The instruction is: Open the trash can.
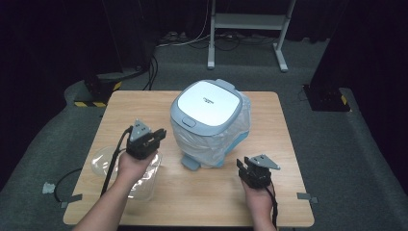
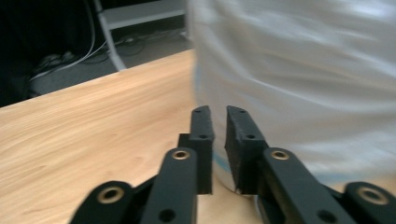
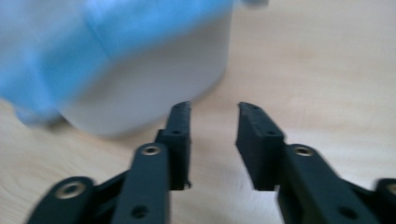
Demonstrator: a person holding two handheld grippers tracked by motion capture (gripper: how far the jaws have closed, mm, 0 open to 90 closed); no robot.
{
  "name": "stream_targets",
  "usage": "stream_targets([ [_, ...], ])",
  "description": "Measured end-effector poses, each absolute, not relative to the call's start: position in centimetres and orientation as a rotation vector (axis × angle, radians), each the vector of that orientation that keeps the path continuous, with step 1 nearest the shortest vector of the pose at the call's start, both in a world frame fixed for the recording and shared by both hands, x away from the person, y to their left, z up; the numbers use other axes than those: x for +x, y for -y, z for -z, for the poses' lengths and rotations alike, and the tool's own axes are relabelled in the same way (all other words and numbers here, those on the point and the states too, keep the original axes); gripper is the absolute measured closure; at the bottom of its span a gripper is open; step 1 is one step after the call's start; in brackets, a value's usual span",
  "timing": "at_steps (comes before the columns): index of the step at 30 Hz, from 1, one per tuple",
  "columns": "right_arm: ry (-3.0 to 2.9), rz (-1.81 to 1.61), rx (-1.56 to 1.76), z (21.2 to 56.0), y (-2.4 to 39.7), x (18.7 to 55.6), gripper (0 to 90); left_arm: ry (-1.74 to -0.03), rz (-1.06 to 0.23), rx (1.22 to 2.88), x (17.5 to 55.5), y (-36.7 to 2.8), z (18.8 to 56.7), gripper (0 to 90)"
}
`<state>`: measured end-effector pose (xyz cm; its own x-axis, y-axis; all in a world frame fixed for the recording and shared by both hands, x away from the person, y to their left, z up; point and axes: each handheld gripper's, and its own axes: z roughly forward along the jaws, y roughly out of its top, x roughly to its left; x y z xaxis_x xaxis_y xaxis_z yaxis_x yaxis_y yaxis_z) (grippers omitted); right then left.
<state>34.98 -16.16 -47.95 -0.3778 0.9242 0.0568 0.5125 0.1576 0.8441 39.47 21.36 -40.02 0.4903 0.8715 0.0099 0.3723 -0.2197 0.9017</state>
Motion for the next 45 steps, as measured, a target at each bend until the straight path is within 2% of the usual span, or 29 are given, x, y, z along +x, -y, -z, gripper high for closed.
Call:
stream_targets([
  [7, -1.867, -1.197, 1.295, 43.1, 15.2, 36.8, 79.0, -1.062, -0.686, 1.742, 45.1, -20.0, 39.1, 86.1],
  [11, -1.853, -1.201, 1.277, 41.6, 14.1, 38.2, 79.0, -1.032, -0.630, 1.774, 47.0, -18.4, 39.7, 89.6],
  [17, -1.838, -1.195, 1.273, 41.6, 14.4, 39.2, 76.6, -0.997, -0.623, 1.788, 45.1, -17.6, 40.0, 89.7],
  [21, -1.826, -1.195, 1.290, 42.1, 15.6, 39.1, 75.4, -0.932, -0.606, 1.809, 41.9, -15.9, 40.1, 89.6],
  [27, -1.836, -1.201, 1.287, 42.4, 17.8, 39.0, 79.2, -0.908, -0.606, 1.802, 39.7, -14.2, 40.1, 87.9],
  [30, -1.844, -1.200, 1.260, 42.4, 17.4, 39.1, 85.6, -0.933, -0.594, 1.791, 39.9, -14.8, 40.2, 85.8],
  [40, -1.942, -1.221, 1.179, 42.2, 11.9, 41.5, 86.1, -1.053, -0.643, 1.738, 40.5, -20.4, 40.4, 86.2],
  [42, -1.961, -1.210, 1.163, 42.1, 10.8, 42.0, 83.9, -1.075, -0.643, 1.730, 40.8, -21.5, 40.4, 85.5],
  [45, -1.975, -1.209, 1.155, 41.8, 9.9, 42.6, 75.8, -1.099, -0.657, 1.726, 40.8, -23.3, 40.4, 80.5],
])
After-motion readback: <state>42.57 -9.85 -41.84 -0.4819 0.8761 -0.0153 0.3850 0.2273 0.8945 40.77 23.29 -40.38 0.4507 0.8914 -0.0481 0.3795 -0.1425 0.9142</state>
